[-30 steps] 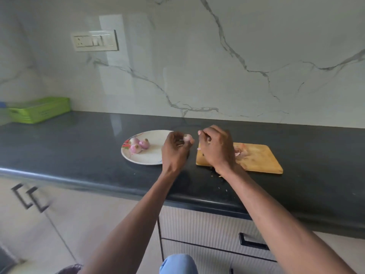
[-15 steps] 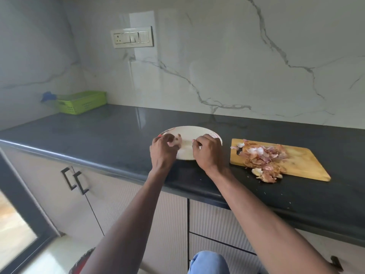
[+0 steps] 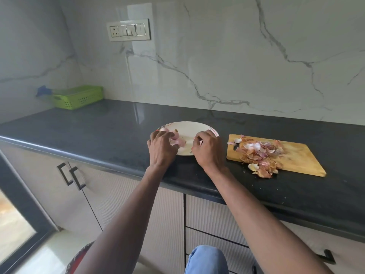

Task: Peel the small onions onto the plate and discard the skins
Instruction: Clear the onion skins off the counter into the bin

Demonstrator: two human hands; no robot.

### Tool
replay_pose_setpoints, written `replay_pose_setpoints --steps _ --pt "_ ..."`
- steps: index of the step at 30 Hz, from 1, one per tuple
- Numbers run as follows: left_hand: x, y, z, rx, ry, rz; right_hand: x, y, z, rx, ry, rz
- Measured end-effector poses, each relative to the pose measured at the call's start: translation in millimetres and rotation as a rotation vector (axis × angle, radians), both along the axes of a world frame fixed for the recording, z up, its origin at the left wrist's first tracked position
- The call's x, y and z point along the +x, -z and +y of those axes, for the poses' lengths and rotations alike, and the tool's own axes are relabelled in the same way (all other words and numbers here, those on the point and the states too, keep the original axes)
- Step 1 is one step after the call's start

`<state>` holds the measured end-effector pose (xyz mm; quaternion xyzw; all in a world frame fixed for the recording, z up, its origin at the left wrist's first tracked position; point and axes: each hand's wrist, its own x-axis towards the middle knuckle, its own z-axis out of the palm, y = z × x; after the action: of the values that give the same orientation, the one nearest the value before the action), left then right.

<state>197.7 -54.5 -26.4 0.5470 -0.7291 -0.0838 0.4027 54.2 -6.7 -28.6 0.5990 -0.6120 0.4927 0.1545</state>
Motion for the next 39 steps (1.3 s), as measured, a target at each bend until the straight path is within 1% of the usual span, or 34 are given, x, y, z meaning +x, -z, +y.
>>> replay_pose_setpoints --steps 3,5,8,11,14,16,19,21,24,25,27,28,30,32,34,39 --pt "-2 0 7 -0.090 0.023 0.055 0 -1 6 -0.025 0.002 -0.038" --pt "-9 -1 16 -0.139 0.061 0.180 -3 -2 14 -0.078 -0.043 -0.042" --pt "-27 -4 37 -0.080 0.140 0.382 -15 -4 31 -0.155 -0.082 0.015" --pt "-58 -5 55 -0.064 0.254 0.474 -43 -11 52 -0.231 -0.040 0.018" --pt "-97 -6 68 0.074 0.405 0.513 -88 -19 73 -0.246 0.104 -0.025" --pt "-118 -9 72 0.104 0.454 0.460 -122 -21 84 -0.185 0.227 -0.069" --pt "-148 -13 73 0.156 0.477 0.385 -174 -26 103 -0.022 0.476 -0.166" --pt "-161 -10 66 0.186 0.483 0.346 -198 -28 112 0.109 0.600 -0.240" --pt "-175 -9 59 0.241 0.441 0.297 -219 -27 120 0.297 0.686 -0.325" --pt "-178 -8 56 0.254 0.422 0.279 -222 -26 121 0.331 0.700 -0.344" --pt "-183 -14 51 0.343 0.395 0.273 -228 -22 119 0.389 0.709 -0.384" --pt "-183 -20 48 0.404 0.374 0.299 -229 -20 117 0.418 0.710 -0.416" --pt "-185 -31 40 0.537 0.350 0.410 -232 -16 111 0.459 0.709 -0.477" --pt "-187 -36 28 0.644 0.325 0.510 -234 -13 106 0.464 0.692 -0.511" --pt "-187 -35 26 0.698 0.308 0.635 -238 -10 101 0.455 0.652 -0.557" --pt "-191 -21 27 0.752 0.331 0.912 -249 -8 100 0.378 0.500 -0.747"
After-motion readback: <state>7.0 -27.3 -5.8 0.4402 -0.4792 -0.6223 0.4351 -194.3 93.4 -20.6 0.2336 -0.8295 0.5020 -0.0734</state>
